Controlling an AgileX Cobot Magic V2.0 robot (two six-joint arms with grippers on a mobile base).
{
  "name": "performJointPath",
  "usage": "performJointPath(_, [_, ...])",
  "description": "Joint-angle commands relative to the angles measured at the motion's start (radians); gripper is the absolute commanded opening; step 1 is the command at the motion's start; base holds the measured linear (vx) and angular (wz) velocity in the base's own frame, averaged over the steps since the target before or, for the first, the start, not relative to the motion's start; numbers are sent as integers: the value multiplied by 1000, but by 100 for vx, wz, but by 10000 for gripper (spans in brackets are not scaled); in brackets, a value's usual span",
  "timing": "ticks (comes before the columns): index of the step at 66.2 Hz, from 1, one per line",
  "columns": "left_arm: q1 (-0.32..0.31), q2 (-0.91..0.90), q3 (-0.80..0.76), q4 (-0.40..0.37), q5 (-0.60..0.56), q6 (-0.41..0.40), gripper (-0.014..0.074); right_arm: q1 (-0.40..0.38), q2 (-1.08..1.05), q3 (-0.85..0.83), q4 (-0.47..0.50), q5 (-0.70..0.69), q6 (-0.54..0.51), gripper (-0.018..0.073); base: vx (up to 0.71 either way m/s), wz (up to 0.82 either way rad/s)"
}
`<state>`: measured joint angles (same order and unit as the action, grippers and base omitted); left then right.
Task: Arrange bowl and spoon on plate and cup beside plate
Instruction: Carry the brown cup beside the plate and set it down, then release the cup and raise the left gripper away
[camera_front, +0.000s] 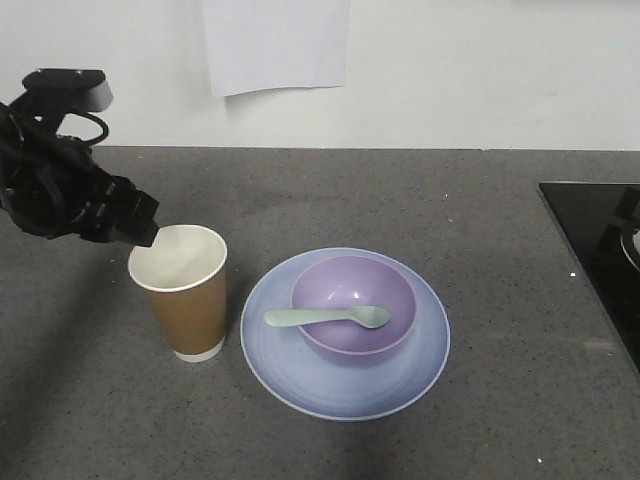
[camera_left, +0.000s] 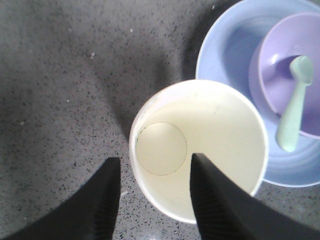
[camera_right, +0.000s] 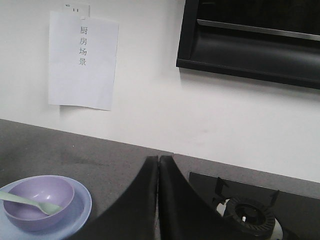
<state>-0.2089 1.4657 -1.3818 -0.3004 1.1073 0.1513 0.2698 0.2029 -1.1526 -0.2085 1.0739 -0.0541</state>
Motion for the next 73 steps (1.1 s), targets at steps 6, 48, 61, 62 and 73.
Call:
performJointPath(6, [-5,-133,-27,-16,-65,4,327,-4,60,-11,-3,-95,14,-5,0,0])
performJointPath(48, [1,-663,185,376,-368,-151,-9,-5,352,232,7,-570,71,-5,0,0])
performJointPath(61, [1,-863,592,365,-574,-169,-7,-5,252,532,-141,-627,193,-5,0,0])
performJointPath(62, [1,-875,619,365,-595,-169,-7,-5,248,547,-147,-627,197,-5,0,0])
performJointPath(73, [1,-990,842,363,-762,-244,-7,-5,216,661,-174,-672,234,-5,0,0])
